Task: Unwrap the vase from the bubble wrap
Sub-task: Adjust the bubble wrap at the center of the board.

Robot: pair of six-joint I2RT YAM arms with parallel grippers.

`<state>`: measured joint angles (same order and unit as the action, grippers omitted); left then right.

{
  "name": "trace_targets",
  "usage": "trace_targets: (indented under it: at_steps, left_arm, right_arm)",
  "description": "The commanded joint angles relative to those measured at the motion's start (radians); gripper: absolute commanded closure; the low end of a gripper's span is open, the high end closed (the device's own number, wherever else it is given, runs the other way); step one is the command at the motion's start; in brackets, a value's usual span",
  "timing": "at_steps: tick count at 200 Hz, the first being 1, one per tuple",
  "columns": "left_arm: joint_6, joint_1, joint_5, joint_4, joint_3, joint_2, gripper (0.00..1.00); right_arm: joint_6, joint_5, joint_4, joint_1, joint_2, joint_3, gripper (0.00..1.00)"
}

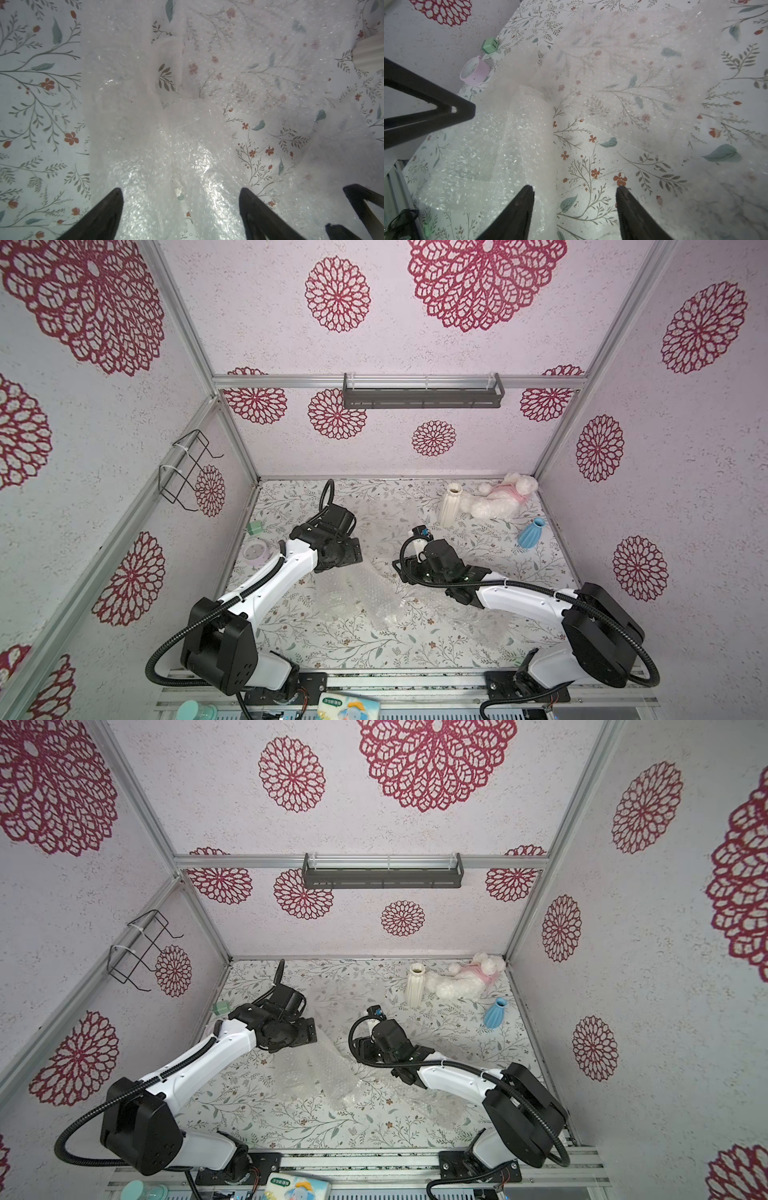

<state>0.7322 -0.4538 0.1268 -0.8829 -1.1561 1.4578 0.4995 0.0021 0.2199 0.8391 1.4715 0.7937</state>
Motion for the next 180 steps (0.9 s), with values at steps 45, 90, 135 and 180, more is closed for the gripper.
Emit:
trace_targets:
  at_steps: [45,90,135,180]
  left_arm:
    - [-0.027,-0.031,0.171,-0.115,-0.050,0.126,0.11]
    - [-0.008,-0.015,0.200,-0.118,0.024,0.104,0.10]
    - [-0.008,0.091,0.127,-0.037,0.145,0.025,0.10]
    - [-0.018,0.165,0.097,-0.021,0.179,-0.015,0.10]
  right_arm:
    - [-0.009,-0.058,0.022,0.002,0.041,0.046,0.35]
    - [-0.046,-0.080,-0.004,0.063,0.129,0.115,0.35]
    - [-0.086,-0.053,-0.070,0.126,0.223,0.202,0.35]
    - [-0.080,-0.005,-0.076,0.173,0.245,0.212,0.36]
